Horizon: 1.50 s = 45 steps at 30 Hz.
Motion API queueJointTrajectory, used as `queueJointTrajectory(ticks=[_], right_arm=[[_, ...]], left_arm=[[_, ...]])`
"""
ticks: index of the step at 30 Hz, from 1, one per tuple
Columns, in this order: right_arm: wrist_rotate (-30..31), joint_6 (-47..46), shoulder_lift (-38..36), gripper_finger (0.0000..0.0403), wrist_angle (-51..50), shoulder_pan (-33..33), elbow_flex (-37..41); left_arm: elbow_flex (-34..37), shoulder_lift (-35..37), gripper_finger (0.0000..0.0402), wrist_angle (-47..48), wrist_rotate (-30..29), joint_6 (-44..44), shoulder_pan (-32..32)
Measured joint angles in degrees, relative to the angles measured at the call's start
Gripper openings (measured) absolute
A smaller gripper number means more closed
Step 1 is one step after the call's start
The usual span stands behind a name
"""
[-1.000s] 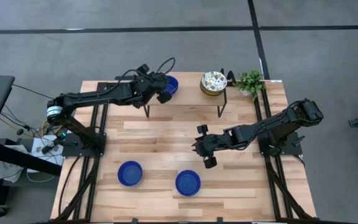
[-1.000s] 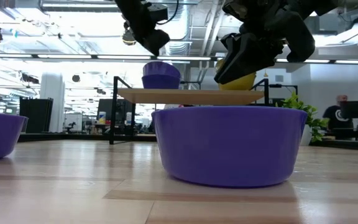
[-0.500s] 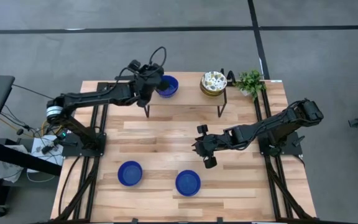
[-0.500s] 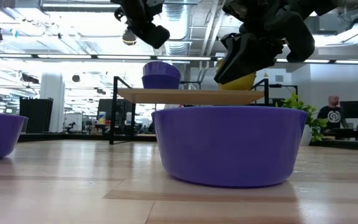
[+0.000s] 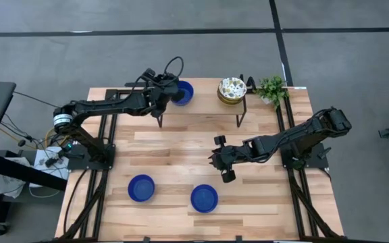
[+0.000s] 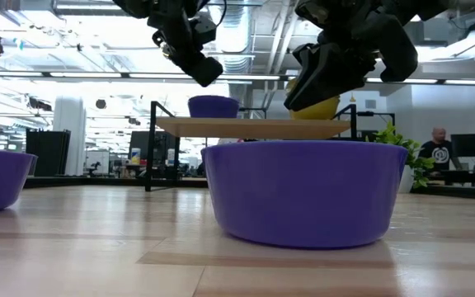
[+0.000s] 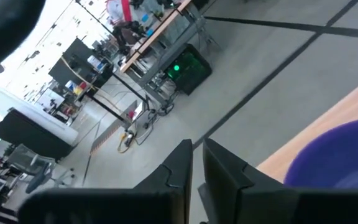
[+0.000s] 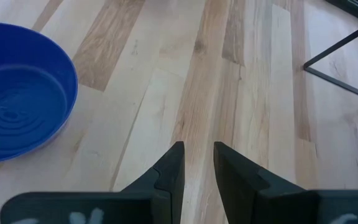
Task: Pick & Place Mini bowls
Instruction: Stack the blue bowl on the blue bowl on the shelf
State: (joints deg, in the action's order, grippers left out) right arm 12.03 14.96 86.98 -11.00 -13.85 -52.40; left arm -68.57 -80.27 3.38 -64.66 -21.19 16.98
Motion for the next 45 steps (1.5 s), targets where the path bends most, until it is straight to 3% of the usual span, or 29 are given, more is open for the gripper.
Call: queueJointTrajectory(ticks=[14,22,27,31,38,45], right_arm=[[0.0,0.0,0.0,0.0077,-0.1,0.0,0.0],[0.0,0.0,0.0,0.0077,-1.8,0.0,0.0],[0.0,-1.8,0.0,0.0077,-3.0,0.0,0.0],[-0.1,-3.9,0.0,0.0077,-4.2,0.0,0.0],[-0.1,-6.4,0.0,0.0077,-4.8,0.0,0.0],[-0.1,-6.1,0.0,0.0077,-2.7,0.0,0.0]], left_arm=[[0.0,1.4,0.0044,-1.0,6.9,0.0,-1.5],[0.0,1.5,0.0044,2.3,26.0,1.7,-6.8],[0.0,1.5,0.0044,12.9,34.1,18.2,-12.9],[4.4,1.8,0.0044,14.6,44.0,23.6,-20.1],[14.9,5.3,0.0044,17.2,45.8,34.4,-34.9],[22.7,16.0,0.0044,21.9,51.4,42.8,-48.9]])
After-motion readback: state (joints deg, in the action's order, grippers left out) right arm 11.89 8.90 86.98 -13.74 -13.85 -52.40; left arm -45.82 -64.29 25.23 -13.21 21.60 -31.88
